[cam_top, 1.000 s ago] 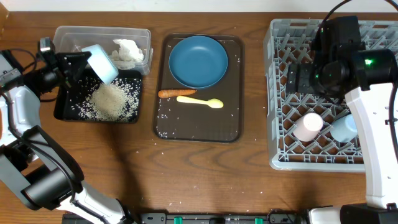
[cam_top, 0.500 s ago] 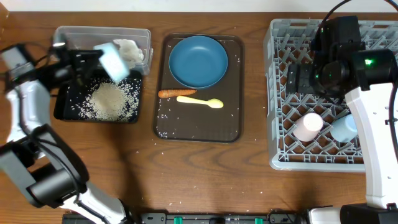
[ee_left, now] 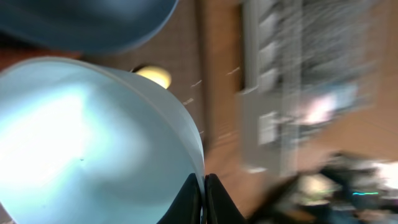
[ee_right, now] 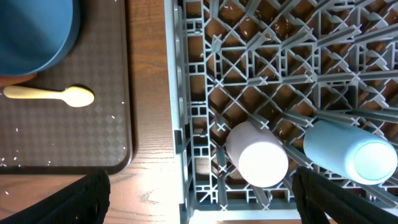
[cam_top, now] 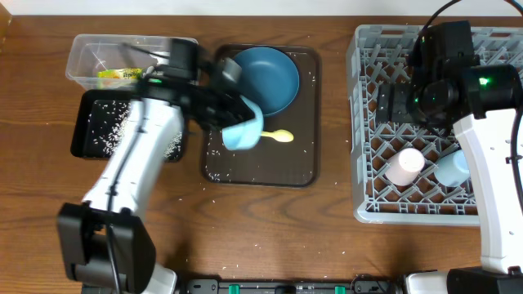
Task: Sort waste into correct bins and load items into the dishwasher rack
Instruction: 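Bring the emptied bowl back and set it on the brown tray, then grasp the light blue bowl on the brown tray with the right gripper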
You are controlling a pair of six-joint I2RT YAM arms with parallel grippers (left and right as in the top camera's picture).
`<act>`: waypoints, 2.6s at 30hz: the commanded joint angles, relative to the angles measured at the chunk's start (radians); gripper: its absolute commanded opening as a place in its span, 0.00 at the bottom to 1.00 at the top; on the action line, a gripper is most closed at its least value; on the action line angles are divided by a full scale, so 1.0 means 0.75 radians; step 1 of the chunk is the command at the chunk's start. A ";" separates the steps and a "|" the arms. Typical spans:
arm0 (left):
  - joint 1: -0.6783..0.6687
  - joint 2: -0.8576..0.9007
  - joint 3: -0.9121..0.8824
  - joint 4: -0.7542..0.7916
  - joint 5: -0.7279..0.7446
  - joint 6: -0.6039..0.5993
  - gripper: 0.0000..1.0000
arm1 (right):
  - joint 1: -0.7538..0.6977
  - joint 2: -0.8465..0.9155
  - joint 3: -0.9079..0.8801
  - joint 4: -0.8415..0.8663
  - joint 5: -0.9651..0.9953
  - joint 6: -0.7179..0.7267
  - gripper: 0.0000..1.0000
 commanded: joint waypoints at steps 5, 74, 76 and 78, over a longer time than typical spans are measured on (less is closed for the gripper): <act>-0.399 0.000 -0.093 -0.005 -0.800 0.105 0.06 | 0.008 0.009 -0.007 -0.002 0.010 -0.016 0.92; 0.148 -0.280 -0.137 -0.062 -0.798 -0.255 0.58 | 0.655 0.802 -0.006 0.403 -0.308 0.185 0.01; 0.148 -0.280 -0.137 -0.062 -0.799 -0.255 0.58 | 0.653 0.802 -0.006 0.403 -0.294 0.185 0.01; 0.148 -0.280 -0.137 -0.062 -0.799 -0.255 0.58 | 0.653 0.802 -0.006 0.405 -0.289 0.185 0.01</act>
